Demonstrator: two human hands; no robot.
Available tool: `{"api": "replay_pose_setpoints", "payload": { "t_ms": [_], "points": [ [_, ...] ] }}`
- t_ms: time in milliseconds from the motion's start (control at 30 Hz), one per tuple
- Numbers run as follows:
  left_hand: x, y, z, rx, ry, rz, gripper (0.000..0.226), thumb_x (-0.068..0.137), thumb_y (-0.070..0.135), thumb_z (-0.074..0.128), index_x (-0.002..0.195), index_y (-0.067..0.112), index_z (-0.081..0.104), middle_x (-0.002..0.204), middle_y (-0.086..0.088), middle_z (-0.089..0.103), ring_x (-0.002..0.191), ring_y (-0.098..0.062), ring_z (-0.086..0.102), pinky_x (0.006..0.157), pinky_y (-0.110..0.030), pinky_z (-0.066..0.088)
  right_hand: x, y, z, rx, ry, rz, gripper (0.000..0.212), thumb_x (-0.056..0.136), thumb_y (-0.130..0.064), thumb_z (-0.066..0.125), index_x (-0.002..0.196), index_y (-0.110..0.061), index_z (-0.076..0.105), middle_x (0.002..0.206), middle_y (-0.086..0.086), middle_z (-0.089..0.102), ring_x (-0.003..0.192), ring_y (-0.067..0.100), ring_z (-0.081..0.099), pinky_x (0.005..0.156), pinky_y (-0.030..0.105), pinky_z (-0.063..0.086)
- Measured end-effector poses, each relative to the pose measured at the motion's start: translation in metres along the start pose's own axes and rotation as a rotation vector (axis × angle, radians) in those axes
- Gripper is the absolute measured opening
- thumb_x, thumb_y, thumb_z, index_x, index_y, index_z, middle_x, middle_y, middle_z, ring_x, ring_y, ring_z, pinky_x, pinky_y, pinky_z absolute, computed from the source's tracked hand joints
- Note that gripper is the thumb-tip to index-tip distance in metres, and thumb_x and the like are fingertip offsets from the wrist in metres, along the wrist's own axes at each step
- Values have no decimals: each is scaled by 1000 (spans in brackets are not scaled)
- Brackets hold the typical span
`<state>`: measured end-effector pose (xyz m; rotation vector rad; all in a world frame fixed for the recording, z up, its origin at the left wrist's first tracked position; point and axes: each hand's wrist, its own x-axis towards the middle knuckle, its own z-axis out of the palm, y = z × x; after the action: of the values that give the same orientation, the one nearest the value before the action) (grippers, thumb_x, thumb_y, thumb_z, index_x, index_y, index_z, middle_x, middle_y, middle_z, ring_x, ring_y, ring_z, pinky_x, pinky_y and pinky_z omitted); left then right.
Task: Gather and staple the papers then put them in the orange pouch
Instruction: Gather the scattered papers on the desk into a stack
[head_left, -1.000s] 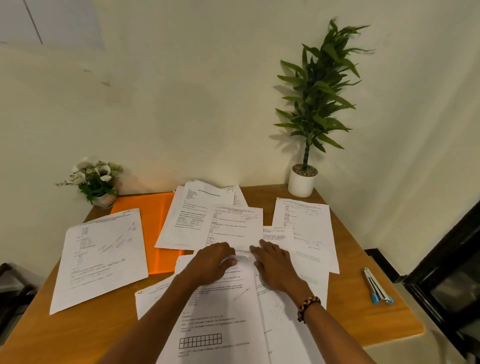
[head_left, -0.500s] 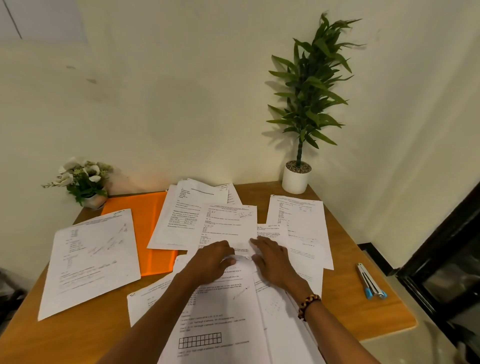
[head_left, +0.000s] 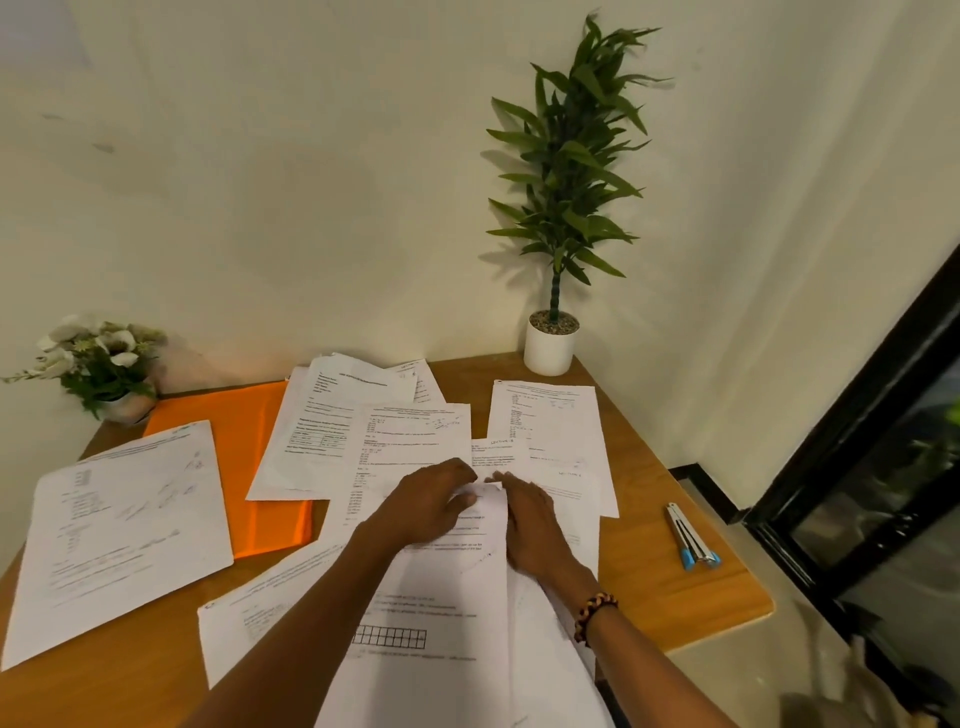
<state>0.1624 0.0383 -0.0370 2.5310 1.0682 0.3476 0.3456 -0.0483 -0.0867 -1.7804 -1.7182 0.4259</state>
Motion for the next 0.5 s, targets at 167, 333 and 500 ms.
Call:
{"api": "replay_pose_setpoints", "payload": {
  "t_ms": [167, 333, 500],
  "points": [
    [-4, -8, 14, -80, -22, -32, 33, 99, 46, 54, 130, 34, 56, 136, 13, 59, 120, -12, 57, 102, -28, 43, -6, 12, -15, 81, 239, 59, 35, 103, -19, 49, 135, -14, 62, 138, 4, 63, 127, 18, 56, 112, 38, 46],
    [-5, -10, 21, -94, 28, -28, 34, 100, 47, 52, 130, 32, 59, 133, 15, 61, 118, -10, 59, 92, -21, 38, -24, 28, -19, -338, 237, 51, 35, 96, -12, 60, 131, -12, 62, 134, 9, 65, 125, 28, 60, 105, 43, 49],
    [5, 5, 24, -123, -34, -8, 35, 99, 49, 51, 130, 35, 55, 137, 13, 60, 123, -14, 58, 100, -26, 43, -32, 26, -15, -360, 172, 52, 53, 100, -13, 57, 151, -13, 45, 158, 9, 42, 150, 26, 34, 123, 35, 17]
  ]
}}
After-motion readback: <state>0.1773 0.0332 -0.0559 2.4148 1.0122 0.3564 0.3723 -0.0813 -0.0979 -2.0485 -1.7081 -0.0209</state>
